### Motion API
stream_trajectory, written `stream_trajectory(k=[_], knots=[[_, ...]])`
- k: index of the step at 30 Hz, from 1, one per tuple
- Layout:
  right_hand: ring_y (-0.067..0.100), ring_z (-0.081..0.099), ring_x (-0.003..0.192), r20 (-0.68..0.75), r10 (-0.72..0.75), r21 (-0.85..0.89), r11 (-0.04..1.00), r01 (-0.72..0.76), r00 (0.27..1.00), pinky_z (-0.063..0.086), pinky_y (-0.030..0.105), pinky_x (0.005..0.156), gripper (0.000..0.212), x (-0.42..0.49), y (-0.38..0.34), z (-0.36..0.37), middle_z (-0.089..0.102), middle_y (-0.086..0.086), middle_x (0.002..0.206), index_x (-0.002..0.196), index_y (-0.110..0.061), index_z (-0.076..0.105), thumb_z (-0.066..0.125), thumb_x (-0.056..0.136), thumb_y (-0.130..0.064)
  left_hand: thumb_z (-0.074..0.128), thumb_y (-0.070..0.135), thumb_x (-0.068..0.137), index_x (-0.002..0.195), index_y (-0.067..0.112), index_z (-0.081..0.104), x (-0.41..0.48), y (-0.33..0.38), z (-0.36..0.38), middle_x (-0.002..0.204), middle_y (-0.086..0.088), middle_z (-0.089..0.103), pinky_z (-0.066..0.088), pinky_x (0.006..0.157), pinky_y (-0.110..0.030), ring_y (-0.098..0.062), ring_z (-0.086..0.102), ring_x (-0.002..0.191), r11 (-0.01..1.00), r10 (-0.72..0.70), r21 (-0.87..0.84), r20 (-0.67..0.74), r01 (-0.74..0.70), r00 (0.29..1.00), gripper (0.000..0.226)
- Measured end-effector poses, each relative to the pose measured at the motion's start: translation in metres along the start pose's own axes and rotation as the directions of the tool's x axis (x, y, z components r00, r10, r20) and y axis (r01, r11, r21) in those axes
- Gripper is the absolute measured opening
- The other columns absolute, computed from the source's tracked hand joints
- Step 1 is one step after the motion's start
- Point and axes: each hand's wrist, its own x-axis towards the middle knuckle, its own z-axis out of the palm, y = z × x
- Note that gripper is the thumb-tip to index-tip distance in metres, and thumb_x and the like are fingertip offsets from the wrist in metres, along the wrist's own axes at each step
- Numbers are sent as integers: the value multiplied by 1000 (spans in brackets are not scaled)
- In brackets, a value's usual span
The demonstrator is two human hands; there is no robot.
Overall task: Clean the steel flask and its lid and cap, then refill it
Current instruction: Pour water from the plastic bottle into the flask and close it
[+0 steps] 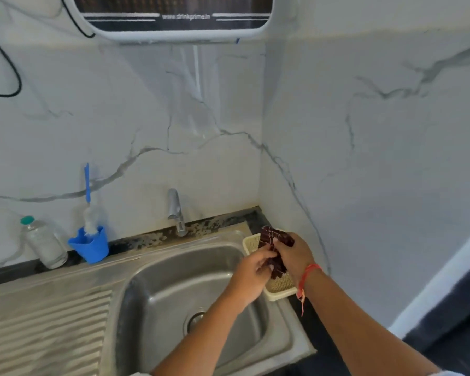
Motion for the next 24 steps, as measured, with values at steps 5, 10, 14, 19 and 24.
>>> stream_trajectory(k=[5, 10, 14, 19, 24], knots=[[22, 67, 105, -15, -146, -471, 874, 122, 989, 50, 30, 95, 27, 29, 14, -11, 74, 2, 112, 123, -24, 69, 62, 98, -26, 63, 19, 101, 138, 19, 57, 15, -20, 8, 140, 1, 58, 45, 108, -32, -17, 55, 130, 928, -78, 355, -108, 112, 991, 38], [22, 66, 107, 104, -247, -645, 720, 254, 963, 52, 35, 95, 32, 37, 31, -4, 70, 0, 120, 124, -35, 66, 45, 101, -31, 71, 31, 90, 139, 25, 50, 37, -63, 19, 136, 2, 60, 52, 105, -43, -19, 61, 124, 879, -192, 420, -119, 225, 974, 54], [21, 45, 137, 328, -135, -728, 594, 341, 935, 34, 35, 116, 39, 54, 54, 5, 53, 2, 145, 139, -20, 57, 44, 102, -20, 64, 21, 94, 138, 27, 50, 30, -56, 27, 133, 4, 63, 52, 104, -39, -17, 62, 122, 896, -205, 385, -88, 223, 975, 46], [26, 42, 140, 495, 154, -787, 495, 367, 855, 31, 37, 117, 56, 40, 59, -2, 46, 0, 152, 151, -28, 42, 55, 97, -22, 62, 13, 97, 136, 29, 54, 20, -51, 22, 126, 11, 66, 52, 101, -33, -11, 61, 118, 924, -209, 312, -72, 221, 975, 43], [31, 30, 147, 482, 370, -845, 435, 310, 795, 23, 42, 122, 58, 49, 35, -1, 27, 5, 164, 158, -31, 27, 35, 103, -18, 58, 11, 98, 140, 28, 54, 19, -50, 13, 125, 7, 67, 51, 95, -31, -16, 62, 117, 923, -211, 318, -53, 217, 976, 45]])
